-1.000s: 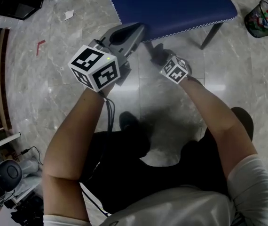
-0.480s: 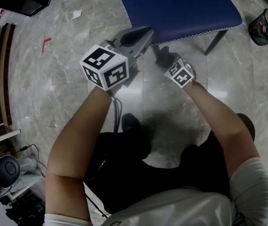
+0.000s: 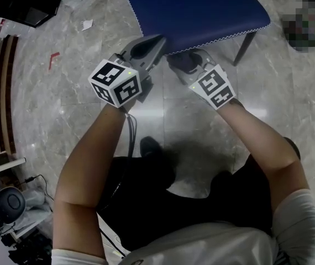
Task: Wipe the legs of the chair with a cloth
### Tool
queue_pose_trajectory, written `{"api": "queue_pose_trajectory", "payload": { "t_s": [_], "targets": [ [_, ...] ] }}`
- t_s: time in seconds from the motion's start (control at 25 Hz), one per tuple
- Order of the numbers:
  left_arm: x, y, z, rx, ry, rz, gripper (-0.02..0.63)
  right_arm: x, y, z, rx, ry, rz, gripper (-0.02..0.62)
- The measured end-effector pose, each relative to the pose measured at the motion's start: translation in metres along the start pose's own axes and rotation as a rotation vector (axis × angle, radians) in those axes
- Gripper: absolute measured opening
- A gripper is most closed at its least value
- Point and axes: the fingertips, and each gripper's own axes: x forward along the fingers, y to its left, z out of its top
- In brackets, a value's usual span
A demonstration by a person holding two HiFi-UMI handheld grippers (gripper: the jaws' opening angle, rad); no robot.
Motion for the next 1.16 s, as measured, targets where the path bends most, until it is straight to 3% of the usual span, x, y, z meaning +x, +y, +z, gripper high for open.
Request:
{"api": "queue_pose_trajectory", "payload": {
  "t_s": [0.4, 0.52, 1.16],
  "targets": [
    [-0.001, 0.0, 0.002, -0.035, -0.035, 0.006, 0.006, -0.013, 0.003, 0.002, 0.038, -0.043, 0.014, 0.155],
    [-0.001, 0.001, 0.003, -0.092, -0.058, 0.017, 0.006, -0.016, 0.004, 0.002, 0.03, -0.04, 0.01, 0.155],
    [0.001, -0.001, 0.004, -0.022, -0.03, 0.014, 0.006, -0.012, -0.001, 0.003, 0.041, -0.045, -0.001, 0.152]
  ]
}}
